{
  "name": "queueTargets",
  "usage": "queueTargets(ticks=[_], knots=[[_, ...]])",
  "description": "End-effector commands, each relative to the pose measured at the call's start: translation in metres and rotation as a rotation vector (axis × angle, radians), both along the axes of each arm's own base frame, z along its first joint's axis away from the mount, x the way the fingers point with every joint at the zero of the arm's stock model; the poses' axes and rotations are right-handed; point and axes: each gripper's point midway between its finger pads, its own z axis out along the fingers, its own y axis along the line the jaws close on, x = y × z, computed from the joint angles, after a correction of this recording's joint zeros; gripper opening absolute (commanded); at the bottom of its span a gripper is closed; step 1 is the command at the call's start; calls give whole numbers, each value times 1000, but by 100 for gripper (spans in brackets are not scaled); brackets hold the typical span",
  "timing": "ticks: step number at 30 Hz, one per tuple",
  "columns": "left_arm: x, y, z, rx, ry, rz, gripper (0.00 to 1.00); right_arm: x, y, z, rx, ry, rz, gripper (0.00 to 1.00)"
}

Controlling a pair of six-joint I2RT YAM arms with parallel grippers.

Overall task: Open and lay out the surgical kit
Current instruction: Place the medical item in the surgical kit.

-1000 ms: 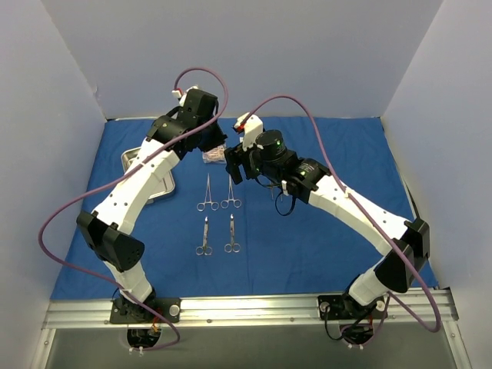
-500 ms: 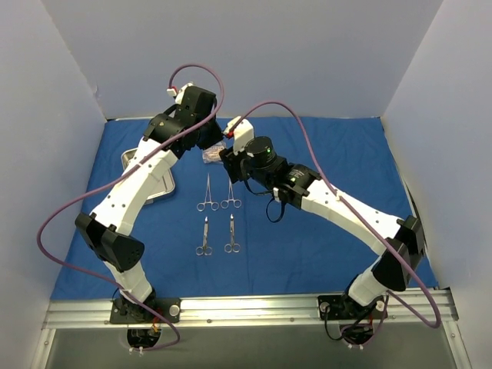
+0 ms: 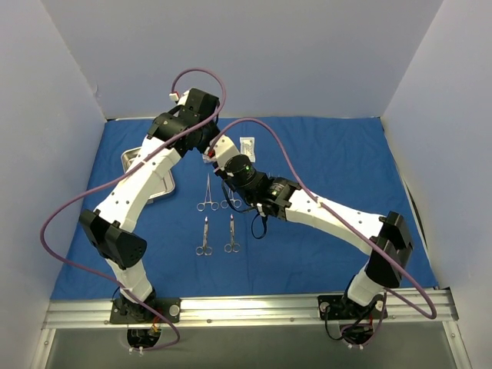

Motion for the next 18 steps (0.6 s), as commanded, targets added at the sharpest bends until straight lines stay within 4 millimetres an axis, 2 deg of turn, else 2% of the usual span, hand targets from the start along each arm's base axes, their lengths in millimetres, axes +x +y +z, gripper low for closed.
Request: queueTargets(ticks=[1,5,6,8,10,11,13,14,17,18], knots=[[3,-7,22,-63,-44,5,2,8,-10,10,-15,-76,-90,19],[1,-10,20,-72,-31,-6,2,11,-16,11,-19,-97,-131,6],[1,-10,20,-73,-31,-7,2,11,-17,9,-23,-97,-134,0],[0,-10,20,-78,-30,-10,3,10,-19,12,-16,-98,-137,0],[1,-10,23,-86,-42,-13,9,8,-17,9,-11,-88,-125,0],[1,-11,24,-88,-51,-15,17,7,-17,8,-13,-80,-122,0],[4,-11,23,-90,-64,-14,24,6,-18,4,-12,-66,-119,0],[4,-8,25,-97,-75,-10,40,5,-17,1,-2,-49,-114,0],[7,-3,28,-105,-99,-5,60,4,-22,-9,7,-3,-123,0],[10,3,30,-107,-107,5,72,4,-24,-12,16,9,-127,0]])
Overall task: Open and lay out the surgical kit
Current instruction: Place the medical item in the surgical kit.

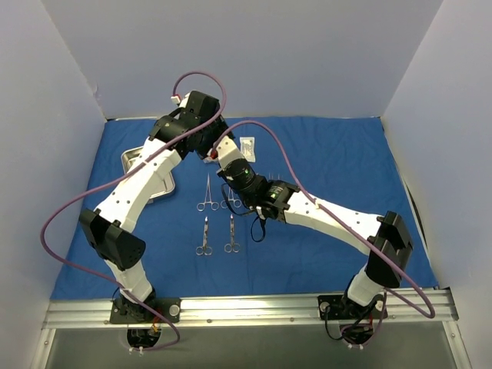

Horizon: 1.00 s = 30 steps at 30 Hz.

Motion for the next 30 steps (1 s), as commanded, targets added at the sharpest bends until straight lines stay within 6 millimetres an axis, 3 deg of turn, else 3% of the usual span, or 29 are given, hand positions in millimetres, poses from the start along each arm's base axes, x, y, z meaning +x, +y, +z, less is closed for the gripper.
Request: queueTargets(ticks=[1,2,3,4,7,8,9,10,11,13,14,16,18,19,23,30], knots=[[9,13,42,-79,-130,21,78,1,-13,-8,49,51,-32,0],[12,17,44,-81,-141,25,84,0,-15,-10,65,71,-24,0],[16,26,47,-75,-158,34,95,1,-18,-14,82,90,-32,0],[18,31,52,-81,-186,36,98,6,-29,-21,86,111,-56,0],[26,61,67,-61,-256,78,94,11,-42,-34,141,179,-87,0],[26,70,60,-43,-253,89,94,15,-60,-45,126,217,-128,0],[33,85,66,-23,-296,102,94,17,-64,-50,152,245,-140,0],[28,92,78,-23,-341,81,94,18,-71,-54,159,264,-156,0],[28,98,64,7,-334,64,94,25,-88,-61,159,289,-204,0],[24,120,75,76,-411,54,94,29,-100,-74,175,344,-252,0],[21,125,57,113,-391,41,94,34,-116,-80,175,373,-298,0],[12,140,63,172,-448,24,94,35,-126,-95,189,437,-345,0],[7,147,44,225,-444,-3,94,42,-142,-105,206,471,-405,0],[0,151,47,234,-462,0,94,42,-145,-116,204,508,-416,0],[-9,166,26,276,-432,7,94,48,-160,-137,223,555,-500,0],[-11,171,5,306,-383,-3,94,54,-176,-171,255,628,-559,0]])
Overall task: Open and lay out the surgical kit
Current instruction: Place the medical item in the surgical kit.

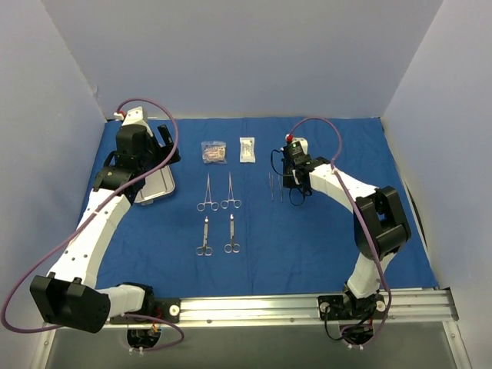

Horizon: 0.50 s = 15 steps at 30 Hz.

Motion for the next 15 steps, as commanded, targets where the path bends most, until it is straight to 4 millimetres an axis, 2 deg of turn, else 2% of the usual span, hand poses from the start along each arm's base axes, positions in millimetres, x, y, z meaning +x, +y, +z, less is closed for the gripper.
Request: queueTargets(ticks=[1,9,15], knots=[[7,4,19,21,-78,-3,94,-2,-4,-11,32,39,-36,0],[12,6,8,40,-49,8,95,-11,-5,-36,32,120,-56,0],[15,6,3,39,-37,11,95,-19,-5,-46,39,166,-72,0]])
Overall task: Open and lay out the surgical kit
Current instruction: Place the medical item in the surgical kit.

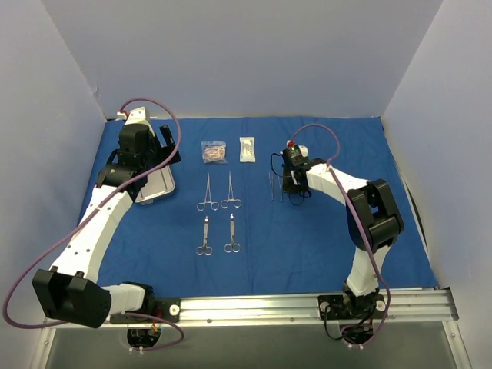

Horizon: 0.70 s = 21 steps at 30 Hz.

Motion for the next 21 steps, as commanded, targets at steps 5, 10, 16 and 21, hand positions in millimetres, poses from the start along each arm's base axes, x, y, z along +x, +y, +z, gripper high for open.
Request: queueTargets(ticks=[5,10,16,21], knots=[[12,1,9,1,-52,3,95,-14,-5,-9,-9,58,-29,0],[13,0,6,-1,-47,1,95,-17,-8,-12,-21,70,-34,0],[12,1,6,-1,-47,3,95,-21,-12,-15,-39,81,-38,0],[12,0,4,-2,-44,2,95,-22,-15,-18,-47,86,-43,0]])
